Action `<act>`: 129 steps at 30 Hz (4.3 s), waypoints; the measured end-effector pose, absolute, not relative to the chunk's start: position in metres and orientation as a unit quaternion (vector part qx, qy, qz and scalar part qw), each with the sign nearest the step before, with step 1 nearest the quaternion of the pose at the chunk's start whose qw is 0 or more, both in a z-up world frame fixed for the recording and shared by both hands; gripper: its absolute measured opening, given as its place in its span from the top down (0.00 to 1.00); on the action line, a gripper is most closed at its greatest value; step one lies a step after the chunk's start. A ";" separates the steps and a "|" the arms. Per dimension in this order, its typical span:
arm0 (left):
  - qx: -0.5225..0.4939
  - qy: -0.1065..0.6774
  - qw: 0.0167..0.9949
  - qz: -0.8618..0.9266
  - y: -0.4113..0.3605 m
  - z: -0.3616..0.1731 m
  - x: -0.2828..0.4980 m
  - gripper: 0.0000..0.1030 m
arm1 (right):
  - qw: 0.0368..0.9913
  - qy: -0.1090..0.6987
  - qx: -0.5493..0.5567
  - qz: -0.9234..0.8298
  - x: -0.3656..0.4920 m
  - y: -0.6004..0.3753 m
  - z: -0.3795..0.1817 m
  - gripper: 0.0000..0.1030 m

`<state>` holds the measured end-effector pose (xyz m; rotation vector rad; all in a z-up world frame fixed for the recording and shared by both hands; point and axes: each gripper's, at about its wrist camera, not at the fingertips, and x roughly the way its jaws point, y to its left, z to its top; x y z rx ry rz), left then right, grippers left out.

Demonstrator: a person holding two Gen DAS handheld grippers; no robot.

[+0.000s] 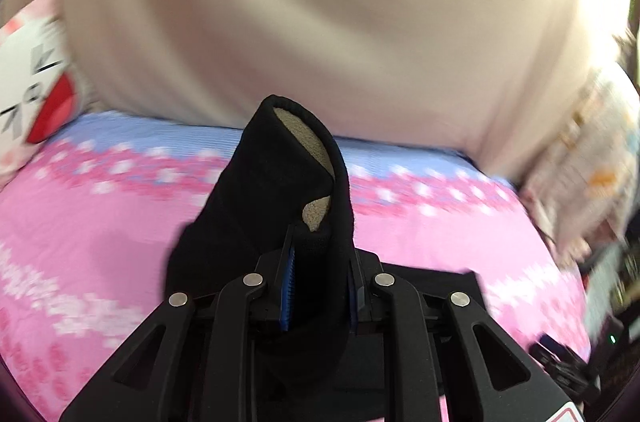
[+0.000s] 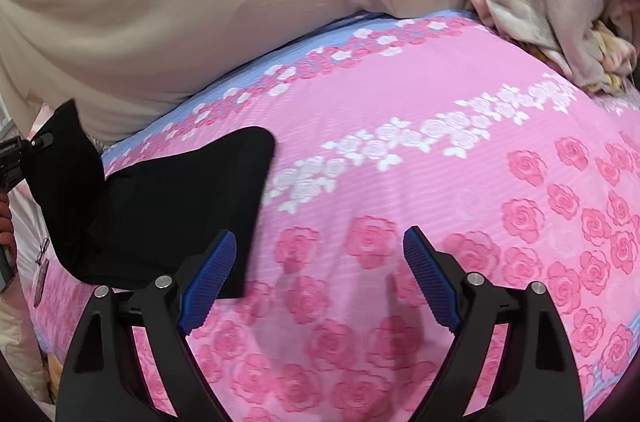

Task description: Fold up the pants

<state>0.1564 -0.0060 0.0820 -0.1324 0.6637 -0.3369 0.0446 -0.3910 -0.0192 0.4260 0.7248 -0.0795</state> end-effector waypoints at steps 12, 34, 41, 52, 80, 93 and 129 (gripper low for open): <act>0.021 0.407 0.871 -0.273 -0.193 0.012 0.126 0.84 | 0.904 0.347 0.250 -0.015 0.042 -0.417 -0.036 0.19; -0.060 0.320 0.934 -0.148 -0.036 0.092 0.136 0.49 | 0.916 0.324 0.234 0.044 0.067 -0.397 0.004 0.19; -0.096 0.408 0.907 -0.038 0.024 0.031 0.224 0.52 | 0.916 0.353 0.149 0.118 0.116 -0.334 0.016 0.19; -0.044 0.512 0.856 -0.065 0.000 -0.037 0.300 0.76 | 0.906 0.391 0.087 0.137 0.122 -0.299 -0.005 0.75; 0.014 0.444 0.890 -0.100 -0.004 -0.009 0.095 0.62 | 0.904 0.397 0.057 0.149 0.191 -0.251 0.032 0.49; 0.009 0.434 0.899 -0.057 0.001 -0.026 0.090 0.46 | 0.825 0.490 0.034 0.280 0.333 -0.081 -0.044 0.52; 0.071 0.426 0.901 -0.026 -0.030 -0.015 0.054 0.40 | 0.911 0.394 0.101 0.061 0.074 -0.308 -0.007 0.40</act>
